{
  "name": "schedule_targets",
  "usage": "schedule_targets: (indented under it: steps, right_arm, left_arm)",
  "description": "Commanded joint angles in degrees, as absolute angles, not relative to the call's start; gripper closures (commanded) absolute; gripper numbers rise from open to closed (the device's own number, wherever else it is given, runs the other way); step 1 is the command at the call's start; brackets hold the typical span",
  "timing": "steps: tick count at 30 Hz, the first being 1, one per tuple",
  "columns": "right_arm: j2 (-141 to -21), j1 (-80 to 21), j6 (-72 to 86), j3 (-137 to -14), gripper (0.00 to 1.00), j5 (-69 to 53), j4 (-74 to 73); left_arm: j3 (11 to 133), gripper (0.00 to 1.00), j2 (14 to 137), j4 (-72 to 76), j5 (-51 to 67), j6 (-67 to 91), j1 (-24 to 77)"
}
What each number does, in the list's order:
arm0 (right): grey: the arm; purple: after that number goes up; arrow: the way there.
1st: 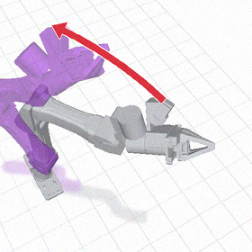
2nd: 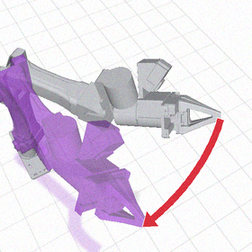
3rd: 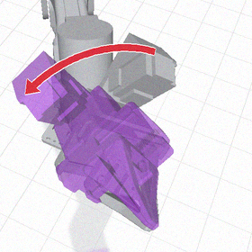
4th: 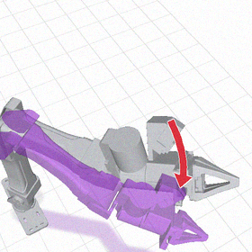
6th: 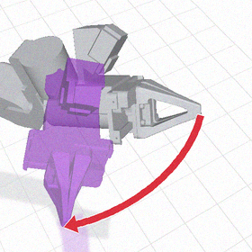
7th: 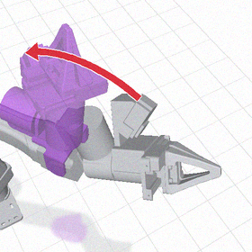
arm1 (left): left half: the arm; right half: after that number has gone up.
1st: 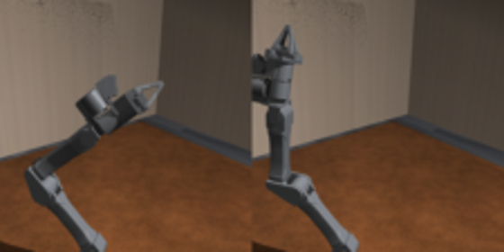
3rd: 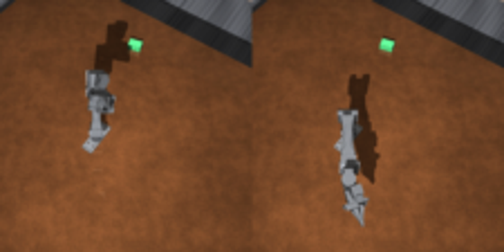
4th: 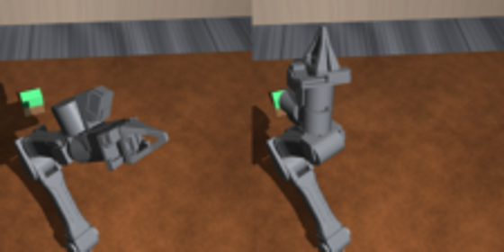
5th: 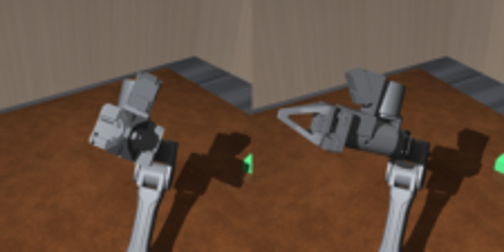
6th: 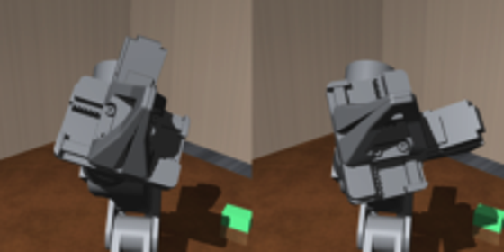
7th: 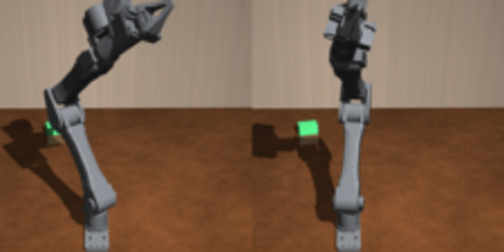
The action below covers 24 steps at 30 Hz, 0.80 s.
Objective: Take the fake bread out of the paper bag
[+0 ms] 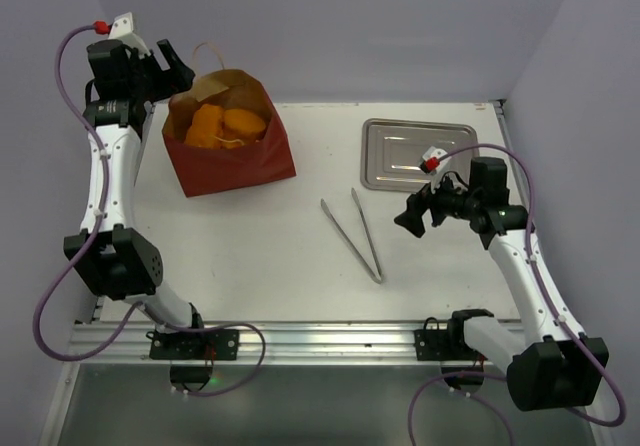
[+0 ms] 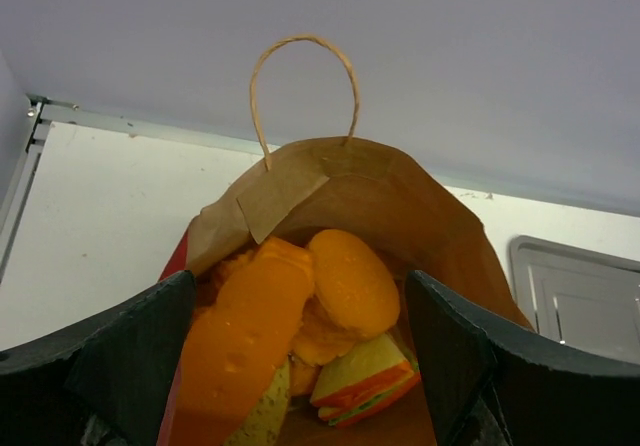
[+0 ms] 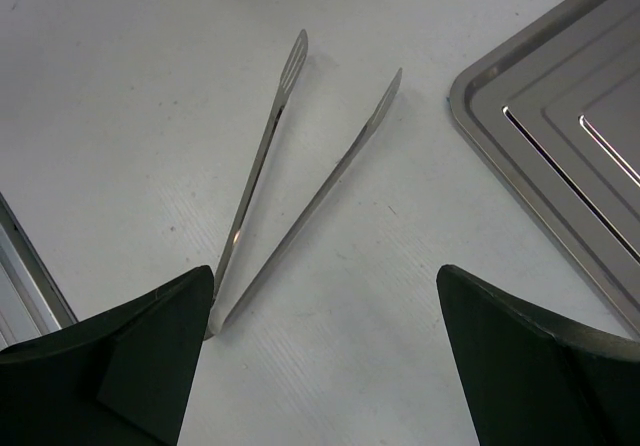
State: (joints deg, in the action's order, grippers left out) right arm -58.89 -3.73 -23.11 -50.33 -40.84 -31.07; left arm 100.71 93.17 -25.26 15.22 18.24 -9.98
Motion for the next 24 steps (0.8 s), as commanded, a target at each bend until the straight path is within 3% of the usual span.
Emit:
schedule_targets:
  steps: [1,10,18,21,22,24]
  right_arm:
    - [-59.4,-3.7,-26.0,-53.4,0.01,-44.4,-32.5]
    - [-61.8,-3.7,-27.3,-54.6,0.01,-43.7,-34.8]
    - [-62.1,-3.7,-28.2,-54.3,0.01,-41.6,-34.9]
    - [-62.0,-3.8,-28.1,-54.2,0.01,-41.5,-34.9]
    - [-61.8,-3.7,-28.1,-54.1,0.01,-41.4,-34.8]
    - [-61.5,-3.8,-28.0,-54.1,0.01,-41.3,-34.8]
  left_arm:
    - [104.8,0.12,97.0,-22.8,15.7,15.1,-10.5]
    - [114.2,0.24,111.8,-24.5,13.3,13.1,-10.6]
    - [114.2,0.35,115.1,-26.6,14.1,11.8,-10.7]
    - [113.6,0.51,114.5,-27.7,14.7,11.8,-10.6]
    - [113.1,0.67,113.8,-27.9,15.0,12.0,-10.7]
    - [112.2,0.89,111.8,-28.0,16.0,13.0,-10.7]
